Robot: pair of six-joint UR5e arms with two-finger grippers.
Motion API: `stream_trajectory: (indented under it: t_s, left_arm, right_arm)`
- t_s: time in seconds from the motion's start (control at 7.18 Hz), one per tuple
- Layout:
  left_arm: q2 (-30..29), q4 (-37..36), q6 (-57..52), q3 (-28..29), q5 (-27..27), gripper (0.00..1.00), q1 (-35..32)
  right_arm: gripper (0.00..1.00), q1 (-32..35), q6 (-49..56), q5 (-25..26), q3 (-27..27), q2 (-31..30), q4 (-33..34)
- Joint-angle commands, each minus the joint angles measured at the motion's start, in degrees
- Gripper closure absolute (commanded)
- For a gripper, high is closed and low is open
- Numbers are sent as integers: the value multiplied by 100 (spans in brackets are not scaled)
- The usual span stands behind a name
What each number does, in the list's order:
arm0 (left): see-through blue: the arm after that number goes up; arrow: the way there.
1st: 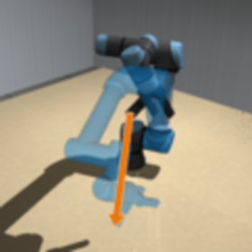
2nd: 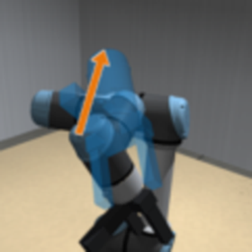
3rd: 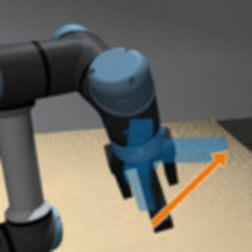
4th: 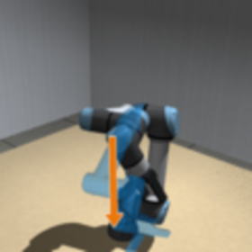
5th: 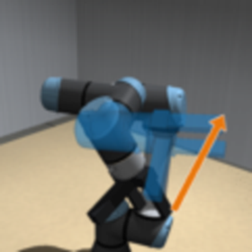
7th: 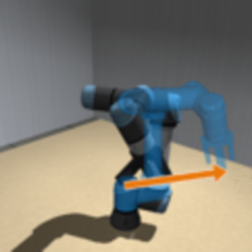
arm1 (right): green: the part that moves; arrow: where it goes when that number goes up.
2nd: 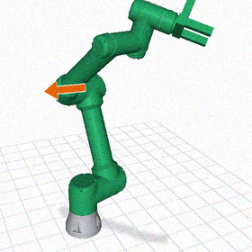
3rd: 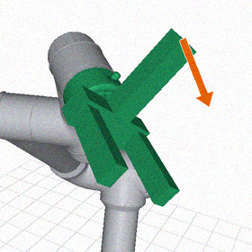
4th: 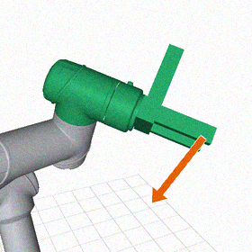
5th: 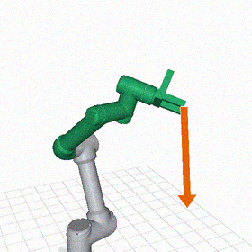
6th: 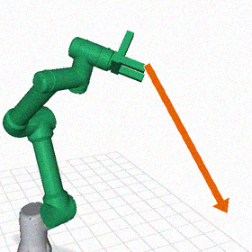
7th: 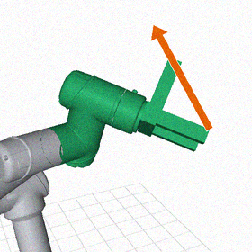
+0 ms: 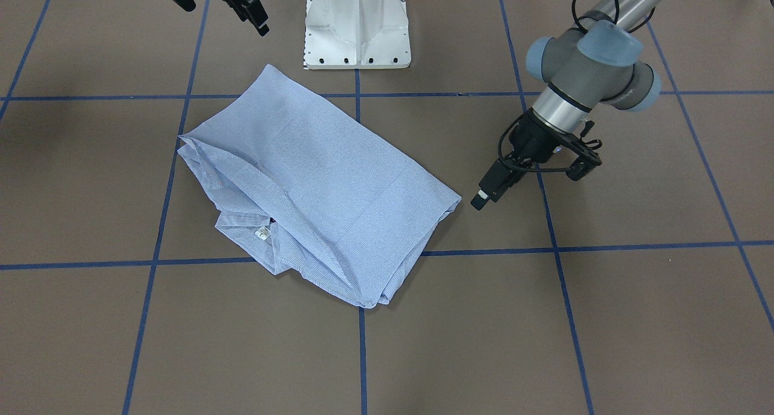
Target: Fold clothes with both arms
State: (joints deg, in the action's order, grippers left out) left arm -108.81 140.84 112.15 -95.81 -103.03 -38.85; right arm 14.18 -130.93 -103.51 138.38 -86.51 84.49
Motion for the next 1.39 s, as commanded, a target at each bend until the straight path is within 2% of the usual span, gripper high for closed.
stream_trajectory:
  t_s: [0.0,0.28,0.98,1.11,1.25]
  left_arm:
    - [-173,-722,185,-70,704,24,806]
    - [-350,-848,185,254,749,24,826]
    - [-412,-1059,194,370,750,25,1010]
    - [-473,-1059,194,475,750,30,1011]
    - [-483,-1059,194,484,758,42,1011]
  right_arm:
    - [0,733,67,-11,-248,501,-2]
    - [0,727,76,-11,-346,547,-2]
    - [0,736,76,42,-399,547,-2]
    - [0,727,76,24,-399,547,-2]
    - [0,735,76,33,-408,538,-2]
